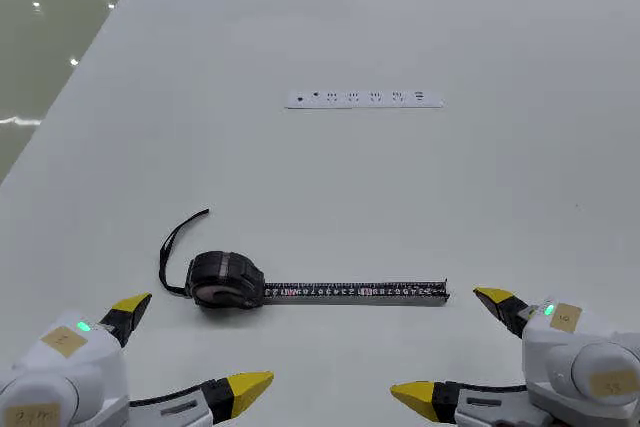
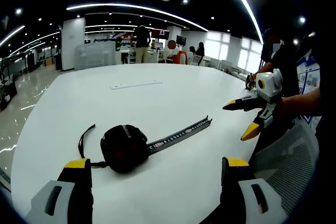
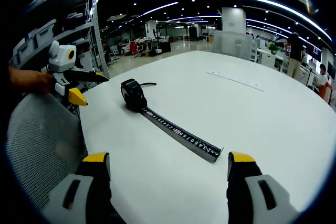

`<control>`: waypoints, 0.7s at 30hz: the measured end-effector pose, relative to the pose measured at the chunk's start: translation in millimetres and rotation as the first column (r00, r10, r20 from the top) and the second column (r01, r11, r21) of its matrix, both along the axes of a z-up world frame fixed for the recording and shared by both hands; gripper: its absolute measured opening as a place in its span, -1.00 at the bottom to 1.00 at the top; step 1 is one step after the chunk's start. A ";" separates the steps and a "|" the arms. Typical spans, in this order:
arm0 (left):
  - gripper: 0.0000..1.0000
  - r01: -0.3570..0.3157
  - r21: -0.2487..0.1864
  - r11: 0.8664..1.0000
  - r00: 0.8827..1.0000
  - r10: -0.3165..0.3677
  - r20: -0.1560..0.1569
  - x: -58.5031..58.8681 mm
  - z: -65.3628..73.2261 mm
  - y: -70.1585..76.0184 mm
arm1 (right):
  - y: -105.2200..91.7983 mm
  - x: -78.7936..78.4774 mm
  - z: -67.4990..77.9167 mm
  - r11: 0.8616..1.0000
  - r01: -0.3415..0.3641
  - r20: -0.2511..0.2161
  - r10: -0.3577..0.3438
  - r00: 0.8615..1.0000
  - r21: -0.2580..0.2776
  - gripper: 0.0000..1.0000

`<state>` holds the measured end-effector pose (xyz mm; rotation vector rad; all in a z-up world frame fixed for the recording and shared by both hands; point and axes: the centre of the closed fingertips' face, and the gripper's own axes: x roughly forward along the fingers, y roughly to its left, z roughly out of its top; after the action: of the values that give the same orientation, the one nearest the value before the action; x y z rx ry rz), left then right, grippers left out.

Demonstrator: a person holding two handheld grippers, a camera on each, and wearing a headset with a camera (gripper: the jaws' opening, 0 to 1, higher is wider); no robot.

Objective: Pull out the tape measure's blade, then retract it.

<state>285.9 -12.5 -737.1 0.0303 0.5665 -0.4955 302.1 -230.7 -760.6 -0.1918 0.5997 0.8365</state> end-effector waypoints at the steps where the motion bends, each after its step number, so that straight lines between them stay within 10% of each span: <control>1: 1.00 -0.002 0.004 1.000 1.000 0.002 -0.002 -0.1 -0.4 -0.5 | 0.6 0.5 0.5 1.000 -0.002 0.005 0.002 1.000 0.002 0.88; 21: 1.00 -0.087 0.000 0.996 0.996 0.087 -0.013 12.7 -9.7 -1.7 | 2.9 5.1 -12.4 0.999 -0.036 -0.002 0.036 0.999 0.004 0.87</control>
<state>298.6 -14.1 -746.8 0.0017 0.5783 -0.4114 307.2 -227.9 -772.9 -0.1984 0.5974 0.8730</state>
